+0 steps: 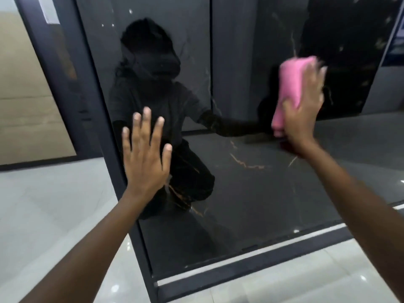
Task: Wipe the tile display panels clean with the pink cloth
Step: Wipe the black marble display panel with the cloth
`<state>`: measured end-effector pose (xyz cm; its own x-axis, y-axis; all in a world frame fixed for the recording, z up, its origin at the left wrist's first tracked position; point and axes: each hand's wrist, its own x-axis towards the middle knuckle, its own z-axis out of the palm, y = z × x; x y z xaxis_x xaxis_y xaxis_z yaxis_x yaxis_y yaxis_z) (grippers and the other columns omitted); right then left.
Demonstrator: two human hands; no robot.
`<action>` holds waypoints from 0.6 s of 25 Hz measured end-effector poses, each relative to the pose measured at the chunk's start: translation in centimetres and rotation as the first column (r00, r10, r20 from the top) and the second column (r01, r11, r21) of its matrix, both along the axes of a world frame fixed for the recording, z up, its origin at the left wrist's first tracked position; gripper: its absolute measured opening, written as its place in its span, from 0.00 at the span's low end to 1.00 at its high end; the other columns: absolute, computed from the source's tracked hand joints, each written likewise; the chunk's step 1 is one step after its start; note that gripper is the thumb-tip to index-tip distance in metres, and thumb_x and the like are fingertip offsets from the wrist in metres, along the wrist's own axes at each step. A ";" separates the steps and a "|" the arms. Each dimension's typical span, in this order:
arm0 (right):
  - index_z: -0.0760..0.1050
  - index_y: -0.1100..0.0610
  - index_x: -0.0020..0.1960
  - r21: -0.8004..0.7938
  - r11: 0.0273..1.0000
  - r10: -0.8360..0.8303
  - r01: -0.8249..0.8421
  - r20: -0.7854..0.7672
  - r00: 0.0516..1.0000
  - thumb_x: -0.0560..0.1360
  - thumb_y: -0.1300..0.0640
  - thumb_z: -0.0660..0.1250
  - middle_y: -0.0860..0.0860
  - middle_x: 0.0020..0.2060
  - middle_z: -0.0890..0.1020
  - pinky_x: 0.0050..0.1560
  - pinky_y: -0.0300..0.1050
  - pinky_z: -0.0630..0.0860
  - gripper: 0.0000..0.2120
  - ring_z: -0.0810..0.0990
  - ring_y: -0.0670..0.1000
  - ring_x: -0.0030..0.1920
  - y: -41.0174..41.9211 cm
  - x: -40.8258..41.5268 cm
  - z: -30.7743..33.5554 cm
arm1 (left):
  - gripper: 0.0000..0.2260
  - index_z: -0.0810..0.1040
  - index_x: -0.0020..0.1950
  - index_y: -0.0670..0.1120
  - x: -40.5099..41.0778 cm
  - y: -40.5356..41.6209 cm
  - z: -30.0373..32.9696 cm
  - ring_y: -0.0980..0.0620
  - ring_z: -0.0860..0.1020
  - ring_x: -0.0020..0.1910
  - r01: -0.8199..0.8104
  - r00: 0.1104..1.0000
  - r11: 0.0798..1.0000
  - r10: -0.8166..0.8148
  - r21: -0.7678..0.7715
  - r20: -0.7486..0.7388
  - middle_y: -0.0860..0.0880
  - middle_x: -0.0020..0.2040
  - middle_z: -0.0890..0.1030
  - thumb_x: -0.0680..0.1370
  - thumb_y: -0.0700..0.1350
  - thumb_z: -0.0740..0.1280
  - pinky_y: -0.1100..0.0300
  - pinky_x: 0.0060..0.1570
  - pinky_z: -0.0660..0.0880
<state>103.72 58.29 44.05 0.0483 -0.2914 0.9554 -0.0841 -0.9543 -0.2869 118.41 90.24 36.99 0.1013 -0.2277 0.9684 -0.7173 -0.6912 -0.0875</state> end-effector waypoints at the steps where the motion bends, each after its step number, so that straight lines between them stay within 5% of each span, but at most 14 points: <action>1: 0.58 0.60 0.77 0.140 0.989 0.027 -0.044 0.118 0.993 0.69 0.53 0.59 0.59 0.77 0.58 0.70 0.46 0.54 0.38 0.52 0.62 0.78 -0.5 -0.5 3.9 | 0.26 0.55 0.79 0.44 0.4 0.3 2.2 0.44 0.48 0.79 -0.023 1.000 0.999 0.023 -0.037 -0.006 0.40 0.79 0.54 0.83 0.49 0.56 0.50 0.76 0.40; 3: 0.59 0.61 0.77 0.199 0.979 0.013 -0.051 0.187 0.982 0.68 0.54 0.60 0.58 0.77 0.60 0.72 0.48 0.56 0.37 0.53 0.61 0.78 0.9 0.4 5.6 | 0.26 0.51 0.80 0.45 1.0 0.3 4.6 0.41 0.49 0.78 -0.096 0.995 0.993 0.095 -0.065 -0.019 0.40 0.79 0.53 0.83 0.49 0.54 0.48 0.76 0.40; 6: 0.57 0.59 0.78 -0.243 0.967 0.052 -0.078 -0.110 0.993 0.67 0.58 0.68 0.53 0.79 0.53 0.75 0.58 0.54 0.41 0.53 0.57 0.78 8.4 4.2 -4.9 | 0.27 0.49 0.80 0.46 1.3 -0.3 3.5 0.39 0.49 0.78 -0.135 0.991 0.990 0.135 -0.042 -0.005 0.40 0.79 0.52 0.83 0.50 0.53 0.45 0.75 0.41; 8: 0.57 0.54 0.77 -0.698 0.650 -0.115 -0.300 -0.481 0.869 0.67 0.53 0.70 0.49 0.78 0.57 0.77 0.54 0.49 0.42 0.53 0.53 0.78 13.4 4.6 -13.8 | 0.27 0.50 0.80 0.46 1.5 0.0 3.4 0.39 0.49 0.78 -0.137 0.991 0.990 0.137 -0.014 0.000 0.40 0.79 0.52 0.83 0.50 0.53 0.44 0.75 0.41; 9: 0.57 0.52 0.77 -0.795 0.466 -0.223 -0.390 -0.531 0.817 0.70 0.52 0.69 0.48 0.77 0.60 0.77 0.52 0.47 0.39 0.53 0.50 0.78 13.8 4.7 -15.8 | 0.27 0.50 0.80 0.46 1.6 0.1 3.8 0.39 0.50 0.78 -0.138 0.990 0.990 0.138 -0.011 -0.002 0.40 0.79 0.53 0.83 0.50 0.54 0.44 0.75 0.42; 10: 0.58 0.51 0.77 -0.811 0.381 -0.249 -0.443 -0.552 0.796 0.71 0.51 0.67 0.48 0.76 0.62 0.77 0.51 0.47 0.37 0.54 0.49 0.78 13.3 4.7 -15.9 | 0.27 0.51 0.80 0.46 1.6 0.3 4.0 0.39 0.50 0.78 -0.141 0.990 0.990 0.141 -0.011 -0.005 0.40 0.79 0.53 0.83 0.50 0.54 0.45 0.75 0.42; 11: 0.58 0.52 0.77 -0.799 0.401 -0.219 -0.449 -0.559 0.799 0.72 0.52 0.66 0.49 0.76 0.63 0.77 0.51 0.48 0.35 0.54 0.49 0.78 11.9 4.7 -14.0 | 0.27 0.51 0.80 0.46 1.4 0.3 4.0 0.40 0.50 0.78 -0.140 0.990 0.990 0.140 -0.013 -0.006 0.40 0.79 0.53 0.83 0.50 0.54 0.45 0.75 0.42; 15: 0.59 0.52 0.75 -0.490 0.859 0.012 -0.150 -0.273 0.962 0.69 0.53 0.62 0.58 0.72 0.68 0.70 0.64 0.64 0.35 0.64 0.61 0.73 4.8 3.0 1.3 | 0.27 0.54 0.79 0.46 0.3 0.1 6.2 0.42 0.49 0.78 -0.039 0.999 0.996 0.036 -0.083 -0.036 0.41 0.79 0.53 0.82 0.50 0.55 0.45 0.75 0.43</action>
<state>106.69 63.04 45.32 0.3090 0.2394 0.9204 -0.0037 -0.9675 0.2529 118.67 90.31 43.23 0.1417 -0.1411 0.9798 -0.6925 -0.7214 -0.0037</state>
